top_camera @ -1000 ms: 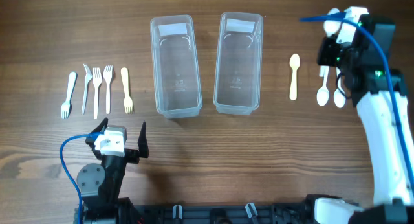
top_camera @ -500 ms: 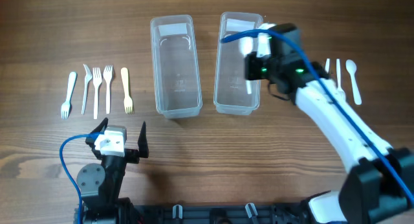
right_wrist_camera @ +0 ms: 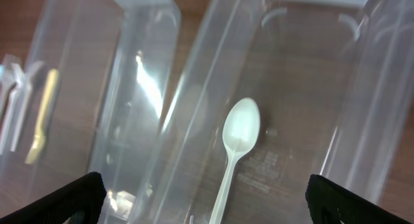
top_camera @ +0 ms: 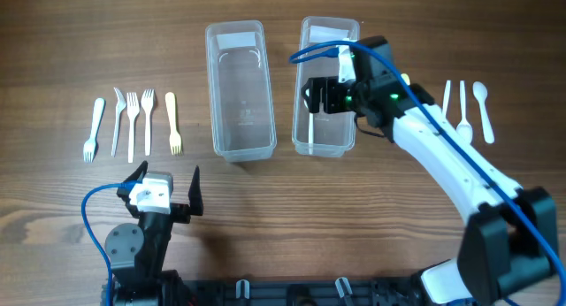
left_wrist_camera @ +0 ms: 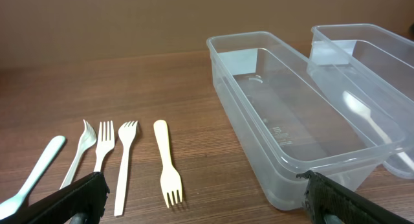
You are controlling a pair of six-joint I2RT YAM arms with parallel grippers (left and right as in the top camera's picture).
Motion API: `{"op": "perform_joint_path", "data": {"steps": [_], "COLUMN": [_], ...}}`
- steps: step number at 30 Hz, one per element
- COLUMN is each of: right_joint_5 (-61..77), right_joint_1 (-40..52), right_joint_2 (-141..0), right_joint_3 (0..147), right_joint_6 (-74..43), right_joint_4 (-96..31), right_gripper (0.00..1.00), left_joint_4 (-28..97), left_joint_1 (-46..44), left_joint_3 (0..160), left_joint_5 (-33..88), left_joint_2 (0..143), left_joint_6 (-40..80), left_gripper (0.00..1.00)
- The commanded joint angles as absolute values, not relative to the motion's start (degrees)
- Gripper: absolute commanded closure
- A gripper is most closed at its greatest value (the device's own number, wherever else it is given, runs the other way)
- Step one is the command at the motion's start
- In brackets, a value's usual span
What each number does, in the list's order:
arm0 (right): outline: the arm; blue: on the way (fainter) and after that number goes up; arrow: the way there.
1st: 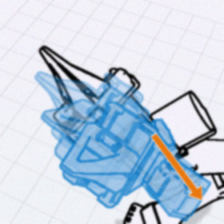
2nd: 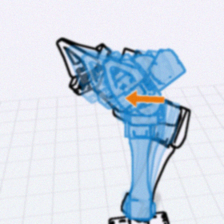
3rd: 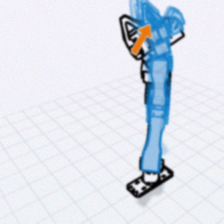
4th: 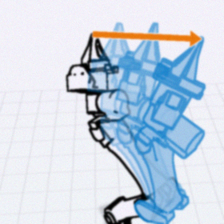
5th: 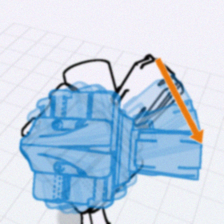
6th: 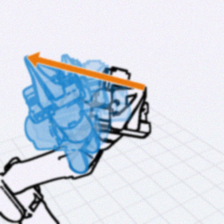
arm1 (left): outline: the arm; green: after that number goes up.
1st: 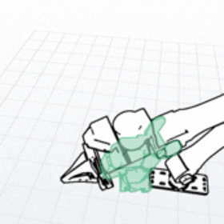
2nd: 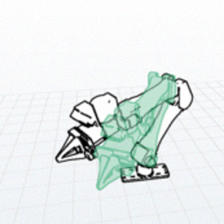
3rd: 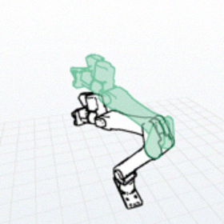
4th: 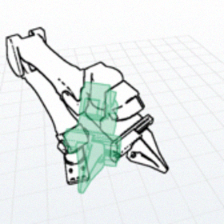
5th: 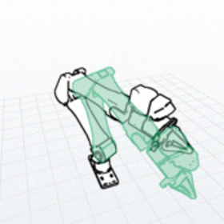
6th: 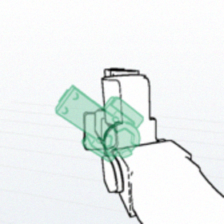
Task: Pack container
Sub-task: 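Carry the white spoon into the right container and release it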
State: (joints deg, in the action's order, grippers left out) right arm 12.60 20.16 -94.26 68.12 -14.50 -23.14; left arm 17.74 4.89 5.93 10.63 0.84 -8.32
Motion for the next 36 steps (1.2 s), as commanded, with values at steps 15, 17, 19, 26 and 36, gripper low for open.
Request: {"op": "perform_joint_path", "data": {"steps": [15, 17, 19, 26, 36], "right_joint_5": [-9.4, -12.1, -13.6, -12.5, -1.0], "right_joint_1": [8.6, 8.6, 8.4, 4.4, 0.6], "right_joint_2": [-72.0, -74.4, -77.0, -87.5, -98.2], "right_joint_3": [69.7, 68.7, 68.5, 68.5, 68.5], "right_joint_6": [-1.5, -1.5, -1.5, -1.7, -1.7], "right_joint_4": [-38.2, -38.5, -38.4, -37.7, -29.3], "right_gripper": [0.72, 0.7, 0.68, 0.44, 0.43], "left_joint_4": [17.5, 17.5, 17.5, 17.5, 17.5], "left_joint_1": [4.6, 4.6, 4.6, 4.6, 4.6], "left_joint_3": [5.5, 5.5, 5.5, 5.5, 5.5], "left_joint_5": [11.7, 11.7, 11.7, 11.7, 11.7], "left_joint_2": [0.4, 0.4, 0.4, 0.4, 0.4], "left_joint_6": [-9.3, -9.3, -9.3, -9.3, -9.3], "left_gripper": [0.0, 0.0, 0.0, 0.0, 0.0]}}
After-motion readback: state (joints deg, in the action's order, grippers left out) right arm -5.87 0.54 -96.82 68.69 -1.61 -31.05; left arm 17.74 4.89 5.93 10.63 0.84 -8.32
